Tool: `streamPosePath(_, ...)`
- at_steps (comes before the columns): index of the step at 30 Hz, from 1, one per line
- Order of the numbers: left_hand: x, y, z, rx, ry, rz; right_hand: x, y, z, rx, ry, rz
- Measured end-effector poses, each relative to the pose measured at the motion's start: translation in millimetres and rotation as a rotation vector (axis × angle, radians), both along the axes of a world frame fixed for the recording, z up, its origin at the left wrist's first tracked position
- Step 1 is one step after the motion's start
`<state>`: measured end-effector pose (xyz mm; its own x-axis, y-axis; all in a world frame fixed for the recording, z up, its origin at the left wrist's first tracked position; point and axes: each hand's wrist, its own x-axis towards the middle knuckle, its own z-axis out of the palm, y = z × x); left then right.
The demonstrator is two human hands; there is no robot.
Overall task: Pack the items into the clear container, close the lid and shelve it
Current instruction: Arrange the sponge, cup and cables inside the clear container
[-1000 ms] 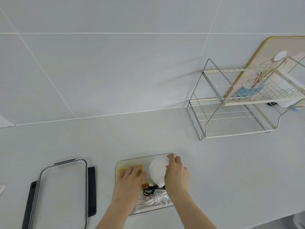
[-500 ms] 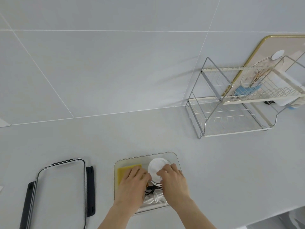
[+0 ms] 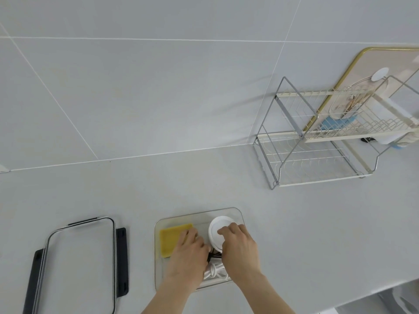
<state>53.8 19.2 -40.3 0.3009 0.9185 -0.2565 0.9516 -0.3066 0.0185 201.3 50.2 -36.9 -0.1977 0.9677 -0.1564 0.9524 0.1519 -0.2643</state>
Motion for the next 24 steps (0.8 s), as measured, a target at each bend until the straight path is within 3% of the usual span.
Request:
streamPosePath(6,1.4,1.8,5.7,-0.038,-0.003,0.009,9.6,1.9,3.1,0.009,0.063,0.022)
streamPosePath(14,-32.9,-0.9,31.1,0.092,-0.261,0.085,7.9,3.0,5.1,0.026,0.134,-0.028)
streamPosePath(20,-60.9,-9.3,30.1,0.064,-0.249,0.122,4.8,-3.4,11.8,0.038,0.137,0.027)
streamPosePath(24,-62.6,-15.3,25.5,0.047,-0.082,0.099,0.7,-7.8,17.4,-0.040,0.162,0.148)
